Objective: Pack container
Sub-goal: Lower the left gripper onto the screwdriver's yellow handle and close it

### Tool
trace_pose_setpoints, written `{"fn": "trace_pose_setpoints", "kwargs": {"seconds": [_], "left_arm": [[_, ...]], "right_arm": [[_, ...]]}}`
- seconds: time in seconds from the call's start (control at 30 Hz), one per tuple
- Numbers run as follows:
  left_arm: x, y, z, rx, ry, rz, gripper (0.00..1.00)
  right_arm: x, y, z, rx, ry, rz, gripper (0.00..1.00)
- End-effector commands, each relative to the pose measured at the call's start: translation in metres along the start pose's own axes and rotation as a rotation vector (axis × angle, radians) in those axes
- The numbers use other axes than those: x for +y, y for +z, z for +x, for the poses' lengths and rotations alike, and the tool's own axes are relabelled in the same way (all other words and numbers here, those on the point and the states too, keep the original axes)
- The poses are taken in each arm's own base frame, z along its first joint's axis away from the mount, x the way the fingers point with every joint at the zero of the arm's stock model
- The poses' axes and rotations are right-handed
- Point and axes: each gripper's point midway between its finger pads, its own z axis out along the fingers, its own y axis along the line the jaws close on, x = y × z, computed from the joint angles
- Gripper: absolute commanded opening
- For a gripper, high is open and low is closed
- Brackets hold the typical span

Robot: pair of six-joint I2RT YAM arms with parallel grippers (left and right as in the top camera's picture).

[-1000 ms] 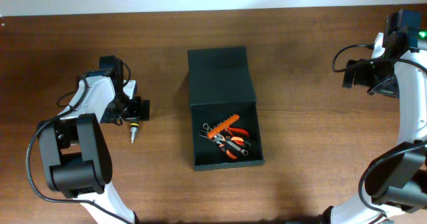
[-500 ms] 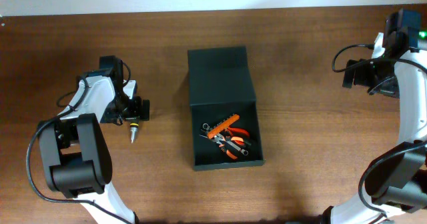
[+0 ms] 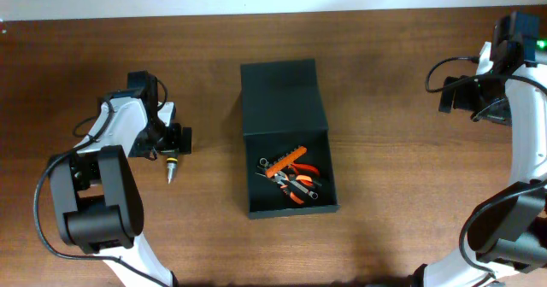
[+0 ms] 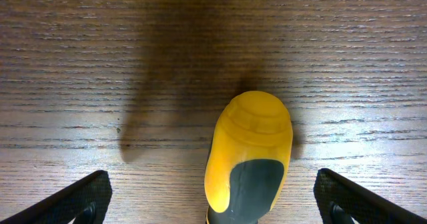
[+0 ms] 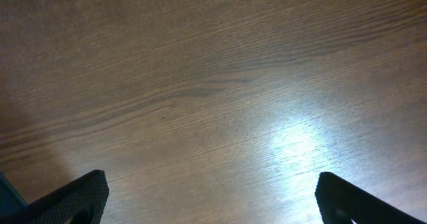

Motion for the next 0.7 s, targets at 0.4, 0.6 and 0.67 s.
{"fn": "trace_pose_setpoints", "kwargs": {"seconds": [0.4,0.6,0.67], "left_arm": [[-0.001,0.015,0.008,0.048,0.011,0.019,0.99],[-0.002,0.022,0.01,0.071,0.011,0.021,0.99],[-0.002,0.022,0.01,0.071,0.011,0.021,0.99]], "right_arm": [[-0.001,-0.001,-0.001,-0.006,0.015,0.001,0.99],[-0.001,-0.001,-0.001,-0.006,0.015,0.001,0.99],[-0.001,-0.001,-0.001,-0.006,0.015,0.001,0.99]]}}
